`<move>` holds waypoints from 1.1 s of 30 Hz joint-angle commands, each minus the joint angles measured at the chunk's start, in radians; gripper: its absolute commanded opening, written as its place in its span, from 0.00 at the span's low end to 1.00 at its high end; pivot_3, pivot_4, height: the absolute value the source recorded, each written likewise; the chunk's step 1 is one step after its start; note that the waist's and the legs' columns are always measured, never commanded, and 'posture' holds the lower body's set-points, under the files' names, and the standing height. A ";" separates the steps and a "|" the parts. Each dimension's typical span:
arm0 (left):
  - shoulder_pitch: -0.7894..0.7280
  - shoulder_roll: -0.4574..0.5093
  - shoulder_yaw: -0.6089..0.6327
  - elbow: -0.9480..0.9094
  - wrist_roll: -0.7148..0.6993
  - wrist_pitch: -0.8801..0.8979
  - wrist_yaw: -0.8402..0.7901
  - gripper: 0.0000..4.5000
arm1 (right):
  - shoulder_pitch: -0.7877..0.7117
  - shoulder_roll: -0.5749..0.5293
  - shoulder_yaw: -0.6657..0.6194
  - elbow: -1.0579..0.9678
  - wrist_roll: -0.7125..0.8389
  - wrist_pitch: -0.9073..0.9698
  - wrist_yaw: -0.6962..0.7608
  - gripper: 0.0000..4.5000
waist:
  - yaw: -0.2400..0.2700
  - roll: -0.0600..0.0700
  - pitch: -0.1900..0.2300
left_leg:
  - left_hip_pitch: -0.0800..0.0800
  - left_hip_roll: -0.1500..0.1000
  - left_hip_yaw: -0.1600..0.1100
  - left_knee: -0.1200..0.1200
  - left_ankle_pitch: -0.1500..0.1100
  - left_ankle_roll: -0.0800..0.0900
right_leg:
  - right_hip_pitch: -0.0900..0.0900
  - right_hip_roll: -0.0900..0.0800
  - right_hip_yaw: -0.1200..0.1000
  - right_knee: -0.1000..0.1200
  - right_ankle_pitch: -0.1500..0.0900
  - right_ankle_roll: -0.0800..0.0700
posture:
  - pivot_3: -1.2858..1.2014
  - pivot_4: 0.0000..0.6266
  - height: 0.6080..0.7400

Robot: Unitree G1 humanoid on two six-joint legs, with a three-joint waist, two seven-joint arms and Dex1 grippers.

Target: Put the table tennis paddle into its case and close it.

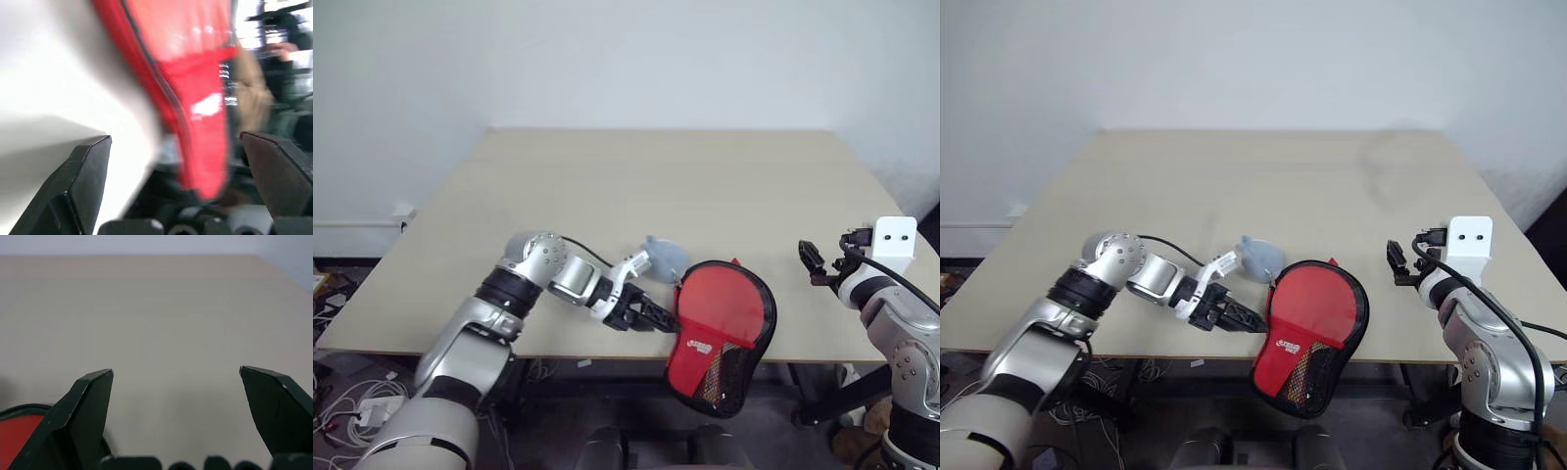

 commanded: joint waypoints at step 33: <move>0.164 -0.509 -0.159 0.291 0.940 -0.876 -0.343 0.99 | -0.424 -0.057 0.218 0.413 0.083 -0.018 0.271 1.00 | 0.017 -0.006 -0.003 | 0.011 0.000 0.000 0.003 0.000 0.002 | 0.013 0.000 0.000 -0.002 0.000 0.001 | 0.52 0.00 1.00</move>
